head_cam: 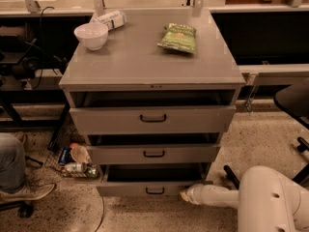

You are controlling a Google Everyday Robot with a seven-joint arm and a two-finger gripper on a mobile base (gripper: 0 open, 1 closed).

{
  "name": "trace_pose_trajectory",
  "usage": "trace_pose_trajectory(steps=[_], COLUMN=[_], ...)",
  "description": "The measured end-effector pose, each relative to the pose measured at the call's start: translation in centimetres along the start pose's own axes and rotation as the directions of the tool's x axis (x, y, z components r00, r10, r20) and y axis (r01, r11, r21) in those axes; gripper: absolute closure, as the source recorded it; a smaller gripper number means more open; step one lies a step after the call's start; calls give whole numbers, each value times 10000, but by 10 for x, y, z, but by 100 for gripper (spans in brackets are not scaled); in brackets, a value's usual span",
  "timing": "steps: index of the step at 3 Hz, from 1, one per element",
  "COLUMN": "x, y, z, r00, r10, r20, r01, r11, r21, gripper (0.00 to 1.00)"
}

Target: Close bottom drawer

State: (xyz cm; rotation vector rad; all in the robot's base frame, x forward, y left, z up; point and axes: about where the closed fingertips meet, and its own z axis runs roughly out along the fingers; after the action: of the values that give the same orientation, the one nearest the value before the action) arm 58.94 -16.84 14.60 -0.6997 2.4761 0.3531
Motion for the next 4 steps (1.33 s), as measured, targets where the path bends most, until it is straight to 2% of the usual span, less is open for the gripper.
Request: trace_pose_trajectory(steps=[1,2,4], x=[-11,-44,-70], y=[-12,-21,-25], z=[3,6,-7], r00=[9991,9915,9764], r10=[-39,-259,-539], r20=[411,1274,2094], r01=[28,192,383], r11=[9996,9984,9962], r21=[270,535,780], gripper=[100,100,100])
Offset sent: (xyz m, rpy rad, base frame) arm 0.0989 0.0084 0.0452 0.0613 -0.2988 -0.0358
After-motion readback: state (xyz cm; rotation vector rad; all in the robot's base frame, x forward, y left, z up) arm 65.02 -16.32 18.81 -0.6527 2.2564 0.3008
